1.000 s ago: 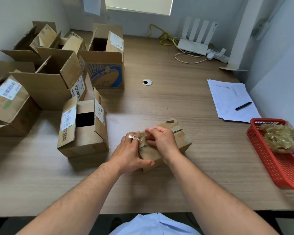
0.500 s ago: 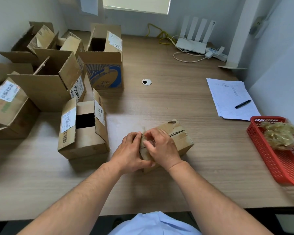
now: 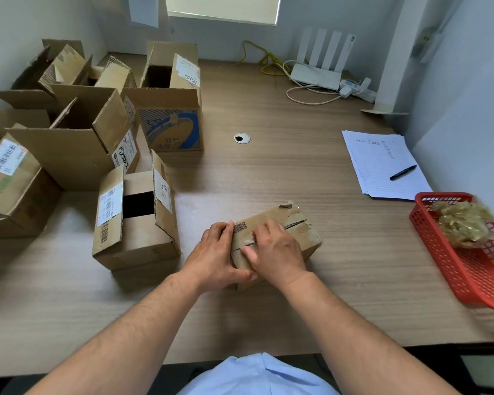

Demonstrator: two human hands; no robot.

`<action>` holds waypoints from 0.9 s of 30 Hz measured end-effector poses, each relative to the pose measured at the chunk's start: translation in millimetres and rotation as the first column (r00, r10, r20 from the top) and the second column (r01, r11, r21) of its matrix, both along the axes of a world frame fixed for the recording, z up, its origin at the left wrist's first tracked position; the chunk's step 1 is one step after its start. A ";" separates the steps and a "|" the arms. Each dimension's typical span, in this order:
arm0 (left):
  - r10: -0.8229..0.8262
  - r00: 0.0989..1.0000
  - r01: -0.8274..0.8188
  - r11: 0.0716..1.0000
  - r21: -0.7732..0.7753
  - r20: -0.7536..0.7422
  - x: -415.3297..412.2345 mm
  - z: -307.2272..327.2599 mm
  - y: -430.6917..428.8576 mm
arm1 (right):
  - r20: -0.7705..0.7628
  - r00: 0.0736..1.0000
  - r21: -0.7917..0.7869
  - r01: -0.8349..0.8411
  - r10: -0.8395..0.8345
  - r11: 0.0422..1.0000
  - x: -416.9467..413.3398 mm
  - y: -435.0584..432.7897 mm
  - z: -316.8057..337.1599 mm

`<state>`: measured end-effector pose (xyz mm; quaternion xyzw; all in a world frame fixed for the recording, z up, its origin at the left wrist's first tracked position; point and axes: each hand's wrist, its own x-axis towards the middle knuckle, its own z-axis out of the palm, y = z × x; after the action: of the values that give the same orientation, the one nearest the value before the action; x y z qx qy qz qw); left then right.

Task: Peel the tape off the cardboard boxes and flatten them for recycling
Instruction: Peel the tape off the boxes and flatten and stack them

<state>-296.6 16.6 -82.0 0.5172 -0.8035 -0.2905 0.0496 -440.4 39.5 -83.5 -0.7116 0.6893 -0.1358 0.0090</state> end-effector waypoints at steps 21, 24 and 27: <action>-0.170 0.954 0.202 0.973 -0.111 0.246 3.3 4.0 -4.1 | 0.019 0.989 0.077 0.143 -0.145 0.987 -37.4 1.4 -0.4; -0.158 0.947 0.204 0.969 -0.142 0.280 -13.4 5.0 -5.9 | -0.012 0.989 0.151 0.144 -0.144 0.978 -32.9 4.8 8.2; -0.150 0.946 0.191 0.974 -0.120 0.288 -27.6 4.1 -5.4 | -0.128 0.982 0.175 0.163 -0.142 0.971 -23.6 8.0 11.0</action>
<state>-324.2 11.2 -77.9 0.4759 -0.8635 -0.1588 -0.0510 -463.9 47.4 -72.4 -0.6590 0.7511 -0.0306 0.0250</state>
